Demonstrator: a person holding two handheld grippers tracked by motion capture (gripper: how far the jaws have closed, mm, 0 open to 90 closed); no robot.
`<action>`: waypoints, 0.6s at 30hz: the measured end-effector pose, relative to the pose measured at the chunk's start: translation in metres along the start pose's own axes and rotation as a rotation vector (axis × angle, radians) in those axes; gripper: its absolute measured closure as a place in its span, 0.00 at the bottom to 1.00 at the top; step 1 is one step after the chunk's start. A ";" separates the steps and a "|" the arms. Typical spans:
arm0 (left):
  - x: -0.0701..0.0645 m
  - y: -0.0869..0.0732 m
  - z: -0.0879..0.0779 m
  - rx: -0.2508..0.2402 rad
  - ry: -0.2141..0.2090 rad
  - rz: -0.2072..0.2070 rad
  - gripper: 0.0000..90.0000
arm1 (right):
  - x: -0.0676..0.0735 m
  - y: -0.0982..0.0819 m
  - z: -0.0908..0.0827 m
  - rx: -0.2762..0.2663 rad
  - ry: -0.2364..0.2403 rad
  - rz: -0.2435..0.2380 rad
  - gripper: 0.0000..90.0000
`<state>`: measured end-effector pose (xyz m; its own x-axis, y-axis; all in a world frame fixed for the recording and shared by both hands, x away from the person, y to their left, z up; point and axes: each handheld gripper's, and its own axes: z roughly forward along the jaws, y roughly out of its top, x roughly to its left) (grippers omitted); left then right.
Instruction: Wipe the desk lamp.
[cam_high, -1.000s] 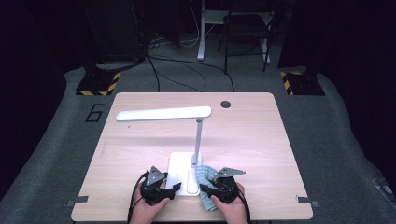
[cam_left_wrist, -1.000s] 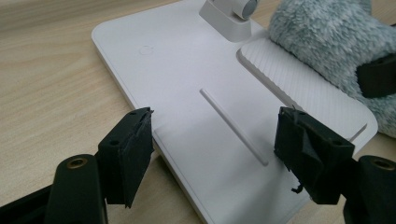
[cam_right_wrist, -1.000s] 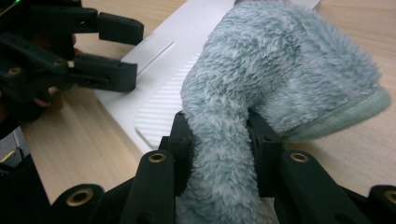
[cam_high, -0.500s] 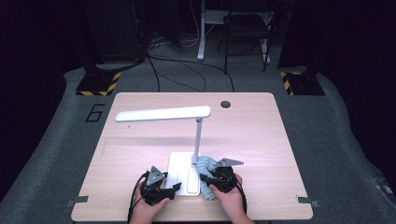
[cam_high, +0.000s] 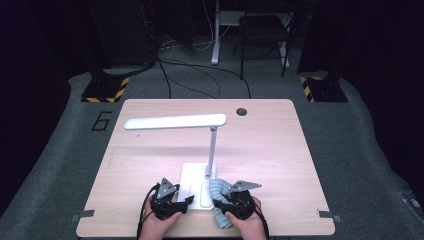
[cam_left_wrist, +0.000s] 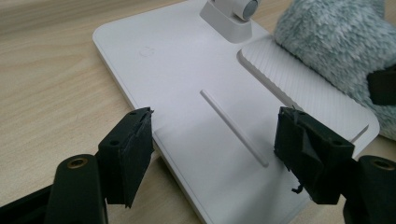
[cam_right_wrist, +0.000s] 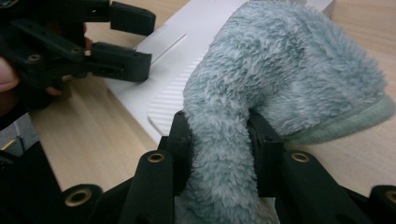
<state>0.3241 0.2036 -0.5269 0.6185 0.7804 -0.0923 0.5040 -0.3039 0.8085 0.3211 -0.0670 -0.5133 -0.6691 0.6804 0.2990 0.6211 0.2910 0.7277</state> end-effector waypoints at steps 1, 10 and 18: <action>0.000 0.000 0.000 0.003 -0.004 -0.004 0.31 | 0.000 -0.001 -0.001 -0.004 0.007 -0.006 0.75; 0.000 0.000 0.000 -0.001 0.007 0.003 0.31 | -0.007 0.004 0.004 -0.013 0.011 0.040 0.75; 0.000 0.000 0.000 -0.003 0.014 0.000 0.31 | -0.015 0.013 0.011 -0.020 -0.006 0.053 0.75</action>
<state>0.3239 0.2033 -0.5268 0.6101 0.7878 -0.0846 0.5025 -0.3021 0.8101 0.3440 -0.0663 -0.5149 -0.6326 0.6988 0.3339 0.6475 0.2407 0.7231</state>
